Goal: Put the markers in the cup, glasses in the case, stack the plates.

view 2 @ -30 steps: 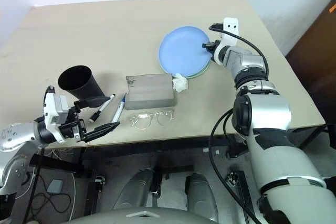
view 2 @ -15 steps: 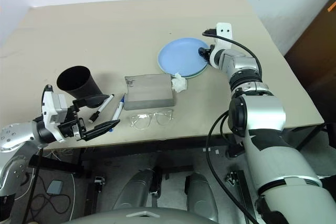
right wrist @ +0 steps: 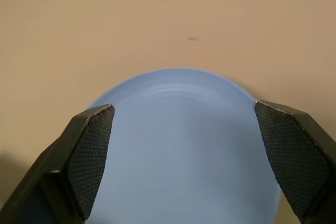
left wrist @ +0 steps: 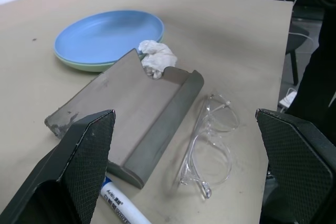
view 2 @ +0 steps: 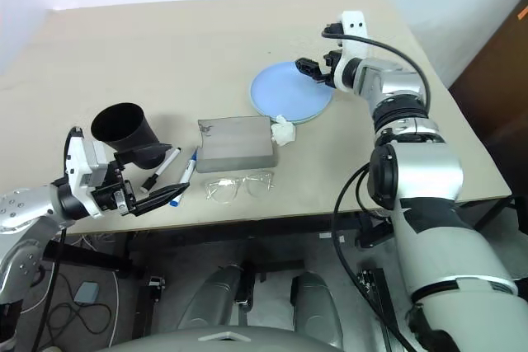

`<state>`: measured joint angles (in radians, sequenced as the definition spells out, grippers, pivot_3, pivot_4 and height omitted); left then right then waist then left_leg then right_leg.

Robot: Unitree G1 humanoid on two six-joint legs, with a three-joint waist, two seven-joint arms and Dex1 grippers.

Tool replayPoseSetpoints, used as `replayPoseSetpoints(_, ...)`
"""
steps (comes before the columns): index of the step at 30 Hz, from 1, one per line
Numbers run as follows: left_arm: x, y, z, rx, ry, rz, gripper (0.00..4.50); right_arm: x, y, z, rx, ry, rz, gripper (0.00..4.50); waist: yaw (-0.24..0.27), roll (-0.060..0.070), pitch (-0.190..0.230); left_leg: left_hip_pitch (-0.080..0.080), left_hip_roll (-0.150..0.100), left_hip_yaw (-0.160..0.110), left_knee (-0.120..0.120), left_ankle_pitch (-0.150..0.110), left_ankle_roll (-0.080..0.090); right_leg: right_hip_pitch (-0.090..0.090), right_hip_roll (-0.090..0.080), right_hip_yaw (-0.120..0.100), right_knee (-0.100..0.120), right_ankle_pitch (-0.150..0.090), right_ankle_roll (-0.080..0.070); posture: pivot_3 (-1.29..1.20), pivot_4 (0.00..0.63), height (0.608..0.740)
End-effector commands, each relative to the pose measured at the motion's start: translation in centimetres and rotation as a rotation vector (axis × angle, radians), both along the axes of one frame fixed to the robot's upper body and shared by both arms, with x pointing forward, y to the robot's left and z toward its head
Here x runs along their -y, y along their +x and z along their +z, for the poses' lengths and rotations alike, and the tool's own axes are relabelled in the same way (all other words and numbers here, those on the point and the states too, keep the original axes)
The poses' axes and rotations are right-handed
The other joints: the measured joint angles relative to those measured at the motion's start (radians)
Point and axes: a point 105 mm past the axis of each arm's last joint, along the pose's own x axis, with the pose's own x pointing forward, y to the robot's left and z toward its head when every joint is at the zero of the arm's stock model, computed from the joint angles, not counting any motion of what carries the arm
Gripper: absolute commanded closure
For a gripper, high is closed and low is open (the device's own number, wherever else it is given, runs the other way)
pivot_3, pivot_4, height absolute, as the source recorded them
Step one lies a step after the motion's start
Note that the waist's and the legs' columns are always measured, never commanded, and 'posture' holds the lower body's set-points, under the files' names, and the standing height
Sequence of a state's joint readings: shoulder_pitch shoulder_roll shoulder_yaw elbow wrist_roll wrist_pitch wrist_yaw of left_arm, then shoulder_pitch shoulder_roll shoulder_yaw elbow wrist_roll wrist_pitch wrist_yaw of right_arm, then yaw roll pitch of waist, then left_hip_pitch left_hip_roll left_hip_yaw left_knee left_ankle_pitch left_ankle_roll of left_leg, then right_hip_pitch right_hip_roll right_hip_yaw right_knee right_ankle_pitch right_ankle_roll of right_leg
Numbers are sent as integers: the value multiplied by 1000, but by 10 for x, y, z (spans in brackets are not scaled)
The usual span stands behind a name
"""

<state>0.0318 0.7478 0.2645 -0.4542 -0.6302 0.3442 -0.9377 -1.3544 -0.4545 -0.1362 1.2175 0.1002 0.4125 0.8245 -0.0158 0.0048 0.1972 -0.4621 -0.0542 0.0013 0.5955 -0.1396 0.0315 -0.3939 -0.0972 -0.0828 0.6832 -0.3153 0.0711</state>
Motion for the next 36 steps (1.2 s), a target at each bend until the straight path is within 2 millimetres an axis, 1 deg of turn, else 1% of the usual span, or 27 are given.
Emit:
replayPoseSetpoints(1, -3, -5, 15, 58, -3, 3, 0, 12, -13, 7, -24, -21, 84, 33, 1, 0, 0, 0, 0, 0, 0, 0, 0, 0, 0, 0, 0, 0, 0, 0, 150, 712)
replayPoseSetpoints(3, -5, -6, 14, 55, 1, 7, 0, 18, -24, 3, -57, -28, 150, 33, 2, 0, 0, 0, 0, 0, 0, -1, -1, -2, -1, 0, 0, 0, 0, 0, 150, 712)
replayPoseSetpoints(7, -5, -5, 14, 64, -3, 18, 0, 14, -51, 2, -106, 34, 301, 33, -1, 0, 0, -1, 0, 0, 0, -1, -2, -3, -1, 0, -1, 0, 0, 0, 150, 712)
replayPoseSetpoints(8, -5, -6, 15, 65, -6, 17, 0, 12, -58, -1, -120, 37, 330, 33, -2, 0, 0, -1, 0, 0, 0, -1, -2, -2, -1, 1, -1, 0, 0, 0, 150, 712)
replayPoseSetpoints(10, -5, -5, 15, 66, -9, 17, 0, 9, -68, -14, -161, 19, 358, 33, -2, 0, 0, -1, 1, 0, -1, -1, -2, -2, -1, 1, -1, 0, 0, 0, 150, 712)
replayPoseSetpoints(11, -5, -5, 15, 66, -9, 17, 0, 7, -72, -21, -179, 5, 367, 33, -1, 0, 0, -1, 1, 0, -1, -1, -2, -2, -1, 1, -1, 0, -1, 0, 150, 712)
replayPoseSetpoints(13, -5, -4, 16, 68, -9, 18, 0, 2, -78, -30, -196, 14, 378, 33, 0, 0, 0, -1, 1, 0, -1, -2, -2, -3, -1, 1, -1, -1, -1, 0, 150, 712)
replayPoseSetpoints(16, -7, -1, 16, 79, 2, 23, 0, -1, -79, -42, -235, 35, 364, 33, 1, 0, 0, -1, 1, 0, 0, -2, -2, -4, -2, 1, -2, -2, -4, 0, 150, 712)
replayPoseSetpoints(20, -12, -1, 17, 87, 6, 35, 0, -9, -82, -65, -267, -14, 370, 33, 2, 0, 0, -1, 1, 0, 0, -2, -2, -4, -2, 1, -3, -1, -5, 0, 150, 712)
replayPoseSetpoints(21, -13, -2, 17, 87, 6, 38, 0, -11, -81, -68, -267, -15, 369, 33, 2, 0, 0, -1, 1, 0, 0, -2, -2, -4, -2, 1, -3, -1, -4, 0, 150, 712)
replayPoseSetpoints(27, -12, -4, 16, 82, 5, 40, 0, -27, -75, -77, -267, -32, 376, 33, 2, 0, 0, -1, 1, 0, 0, -2, -2, -4, -1, 1, -3, 0, -2, 0, 150, 712)
replayPoseSetpoints(30, -10, -3, 15, 81, 11, 36, 0, -31, -63, -80, -266, -41, 336, 33, 1, 0, 0, -1, 1, 0, 0, -2, -2, -3, -1, 1, -3, 0, -2, 0, 150, 712)
replayPoseSetpoints(33, -10, -3, 14, 83, 15, 36, 0, -35, -61, -79, -255, -49, 357, 33, 4, 0, 0, -1, 1, 0, 0, -2, -2, -4, -1, 1, -3, 0, -3, 0, 150, 712)
replayPoseSetpoints(35, -10, -2, 15, 88, 12, 38, 0, -38, -58, -81, -250, -70, 361, 33, 4, 0, 0, -1, 1, 0, 0, -2, -2, -4, -1, 1, -3, 0, -2, 0, 150, 712)
replayPoseSetpoints(36, -9, -1, 16, 91, 8, 37, 0, -40, -57, -83, -244, -84, 356, 200, 4, 0, 0, -1, 1, 0, 0, -2, -2, -4, -1, 1, -3, 1, -2, 0, 150, 712)
